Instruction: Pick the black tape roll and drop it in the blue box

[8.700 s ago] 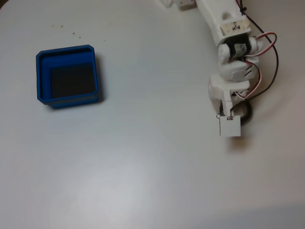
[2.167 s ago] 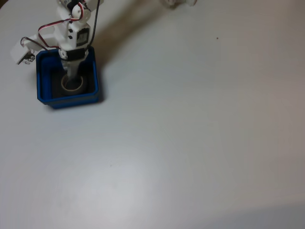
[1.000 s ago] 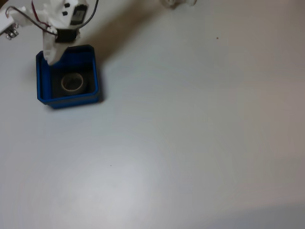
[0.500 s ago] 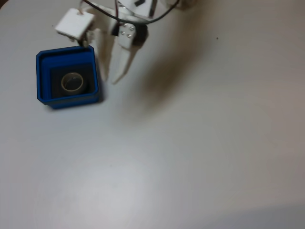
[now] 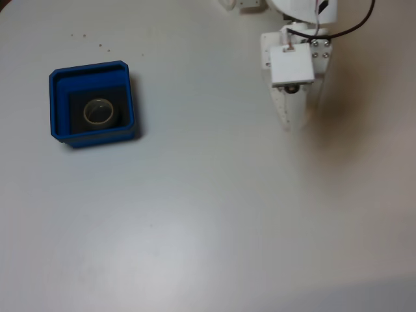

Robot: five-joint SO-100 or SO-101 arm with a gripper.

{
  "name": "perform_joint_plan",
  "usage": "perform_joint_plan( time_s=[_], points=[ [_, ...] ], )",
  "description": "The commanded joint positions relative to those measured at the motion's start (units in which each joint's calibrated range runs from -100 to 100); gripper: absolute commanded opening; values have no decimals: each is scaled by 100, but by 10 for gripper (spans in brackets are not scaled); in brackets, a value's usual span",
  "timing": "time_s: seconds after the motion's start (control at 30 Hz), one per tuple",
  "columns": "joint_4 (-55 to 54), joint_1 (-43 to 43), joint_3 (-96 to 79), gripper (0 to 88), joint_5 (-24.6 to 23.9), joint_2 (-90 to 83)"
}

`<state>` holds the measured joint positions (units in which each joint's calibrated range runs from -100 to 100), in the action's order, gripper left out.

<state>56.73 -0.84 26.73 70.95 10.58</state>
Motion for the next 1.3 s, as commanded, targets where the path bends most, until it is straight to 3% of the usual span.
perform_joint_plan(
  time_s=[0.0,0.37,0.97,1.27],
  points=[
    [-54,314,355,10,-12,-364],
    [-46,284,-364,10,14,-699],
    [-46,226,-4577,10,14,-4420],
    [-54,-507,-5889,10,5,-5649]
  ],
)
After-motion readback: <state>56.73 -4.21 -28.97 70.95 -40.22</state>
